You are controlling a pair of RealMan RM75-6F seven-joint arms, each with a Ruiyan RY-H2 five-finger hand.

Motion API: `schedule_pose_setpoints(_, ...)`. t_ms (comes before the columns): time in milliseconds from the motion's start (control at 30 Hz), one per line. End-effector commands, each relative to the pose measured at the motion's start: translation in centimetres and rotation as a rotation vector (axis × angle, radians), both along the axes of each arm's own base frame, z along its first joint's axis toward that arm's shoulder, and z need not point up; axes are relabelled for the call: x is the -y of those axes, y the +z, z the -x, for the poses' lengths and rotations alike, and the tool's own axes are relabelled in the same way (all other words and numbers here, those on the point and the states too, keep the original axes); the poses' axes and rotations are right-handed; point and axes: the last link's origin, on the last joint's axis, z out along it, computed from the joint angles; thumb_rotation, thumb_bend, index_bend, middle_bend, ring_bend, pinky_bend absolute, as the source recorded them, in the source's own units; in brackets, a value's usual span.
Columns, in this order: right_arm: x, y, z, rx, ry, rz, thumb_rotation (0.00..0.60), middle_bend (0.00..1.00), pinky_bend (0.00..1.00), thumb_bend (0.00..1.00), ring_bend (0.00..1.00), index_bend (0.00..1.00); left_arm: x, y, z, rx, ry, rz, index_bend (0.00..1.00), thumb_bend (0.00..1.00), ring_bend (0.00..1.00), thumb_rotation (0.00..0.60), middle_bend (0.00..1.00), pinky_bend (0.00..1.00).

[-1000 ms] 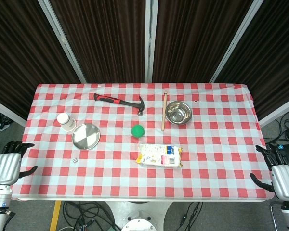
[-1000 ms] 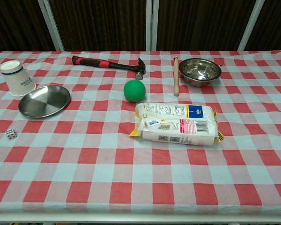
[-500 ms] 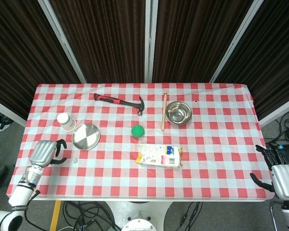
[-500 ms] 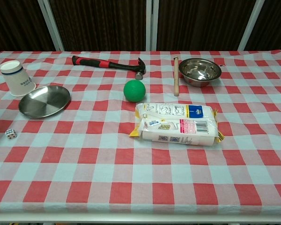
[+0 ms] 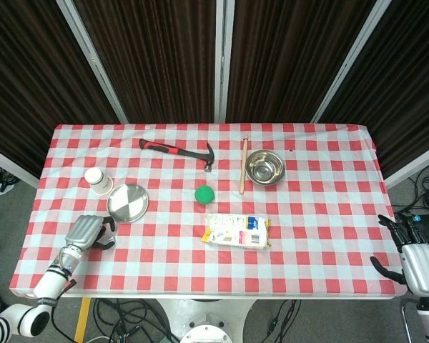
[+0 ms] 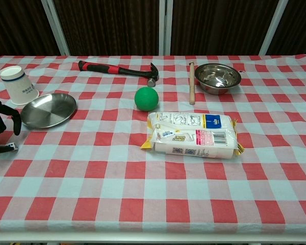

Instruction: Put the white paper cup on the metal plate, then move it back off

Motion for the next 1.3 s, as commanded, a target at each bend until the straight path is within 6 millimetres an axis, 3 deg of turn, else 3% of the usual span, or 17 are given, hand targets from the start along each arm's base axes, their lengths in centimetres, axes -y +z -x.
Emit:
schedule_pose_setpoints(33,0.0,-0.1,0.0,0.001,0.000,-0.003,0.600,0.24,0.18,0.15,0.06,0.13,0.3,0.0,0.3,-0.002,0.017,-0.001,0.50,0.22,0.88,0.600,0.91,0.96)
schedule_pose_setpoints(600,0.1,0.0,0.1,0.002,-0.005,-0.003,0.600,0.24,0.18,0.15,0.06,0.13,0.7,-0.6,0.5,0.003,0.063,0.035,0.49,0.25,0.88,0.600,0.91,0.96)
schedule_pose_setpoints(967,0.0,0.0,0.2,0.002,-0.005,-0.002,0.600,0.24,0.18,0.15,0.06,0.13,0.5,-0.5,0.3,0.011,0.061,0.041,0.58,0.43,0.89,0.600,0.91,0.96)
schedule_pose_setpoints(1133,0.0,0.0,0.2,0.002,-0.004,-0.001,0.600,0.24,0.18,0.15,0.06,0.13,-1.0,0.5,-0.8,0.028,0.027,-0.014,0.58,0.43,0.89,0.600,0.91,0.97)
schedule_pose_setpoints(1300,0.0,0.0,0.2,0.004,-0.004,-0.003,0.600,0.24,0.18,0.15,0.06,0.13,-4.3,0.5,-2.3,0.039,0.008,-0.065,0.57,0.43,0.88,0.600,0.91,0.96)
